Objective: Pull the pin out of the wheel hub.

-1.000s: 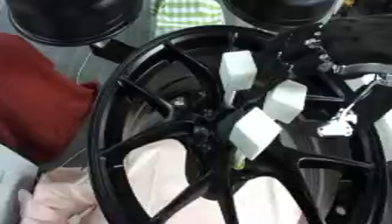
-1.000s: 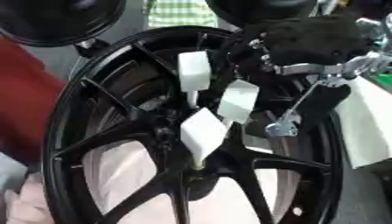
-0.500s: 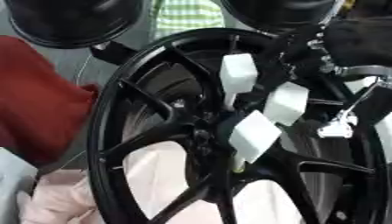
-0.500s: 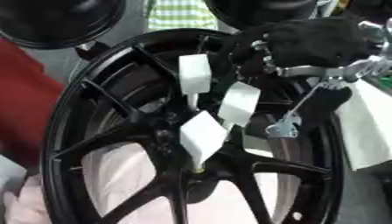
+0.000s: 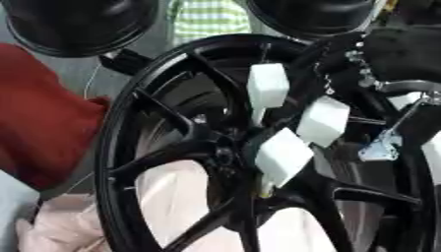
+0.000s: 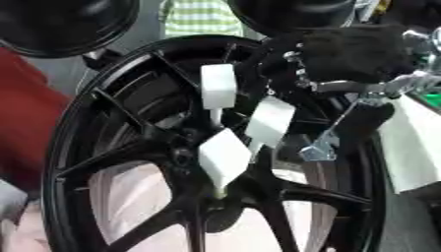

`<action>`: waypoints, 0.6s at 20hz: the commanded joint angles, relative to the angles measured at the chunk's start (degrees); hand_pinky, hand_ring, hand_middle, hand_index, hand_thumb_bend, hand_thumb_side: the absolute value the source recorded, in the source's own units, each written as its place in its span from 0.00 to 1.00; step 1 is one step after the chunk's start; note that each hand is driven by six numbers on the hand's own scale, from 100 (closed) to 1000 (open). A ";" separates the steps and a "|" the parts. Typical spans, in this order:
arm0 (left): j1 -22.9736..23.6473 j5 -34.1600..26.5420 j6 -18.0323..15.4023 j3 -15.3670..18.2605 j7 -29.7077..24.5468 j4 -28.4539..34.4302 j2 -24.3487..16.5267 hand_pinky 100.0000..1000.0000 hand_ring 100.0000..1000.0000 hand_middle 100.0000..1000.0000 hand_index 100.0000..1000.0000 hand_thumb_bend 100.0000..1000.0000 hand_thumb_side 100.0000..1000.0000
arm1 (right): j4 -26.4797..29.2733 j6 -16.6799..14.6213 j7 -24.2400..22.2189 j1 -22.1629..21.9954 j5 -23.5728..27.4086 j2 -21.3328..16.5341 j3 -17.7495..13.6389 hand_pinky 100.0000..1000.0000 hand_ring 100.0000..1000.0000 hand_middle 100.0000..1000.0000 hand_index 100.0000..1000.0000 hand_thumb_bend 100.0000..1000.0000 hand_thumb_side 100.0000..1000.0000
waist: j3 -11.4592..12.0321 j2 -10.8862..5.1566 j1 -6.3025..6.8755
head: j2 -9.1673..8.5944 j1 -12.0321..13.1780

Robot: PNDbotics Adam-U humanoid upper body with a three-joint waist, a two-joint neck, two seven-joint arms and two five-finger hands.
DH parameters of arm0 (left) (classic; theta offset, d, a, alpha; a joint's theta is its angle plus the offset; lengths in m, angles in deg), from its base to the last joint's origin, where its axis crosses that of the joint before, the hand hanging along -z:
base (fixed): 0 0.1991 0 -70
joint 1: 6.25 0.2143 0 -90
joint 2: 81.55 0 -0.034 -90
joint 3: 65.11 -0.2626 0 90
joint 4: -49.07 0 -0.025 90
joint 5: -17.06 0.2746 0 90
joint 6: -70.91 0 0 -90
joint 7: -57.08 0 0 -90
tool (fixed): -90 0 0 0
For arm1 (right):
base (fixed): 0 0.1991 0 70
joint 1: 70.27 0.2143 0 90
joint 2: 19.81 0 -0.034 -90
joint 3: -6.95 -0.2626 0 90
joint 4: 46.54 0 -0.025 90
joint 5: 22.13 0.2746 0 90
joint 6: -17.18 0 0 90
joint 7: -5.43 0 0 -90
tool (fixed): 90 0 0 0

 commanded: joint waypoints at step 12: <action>-0.44 0.68 0.23 -0.05 -0.53 1.06 -0.88 0.49 0.50 0.43 0.68 0.00 0.83 | 0.39 -0.34 4.98 -0.73 -3.55 -2.53 -1.48 0.94 0.89 0.74 0.74 0.29 0.68 | -0.49 0.20 0.03 | -1.06 -0.29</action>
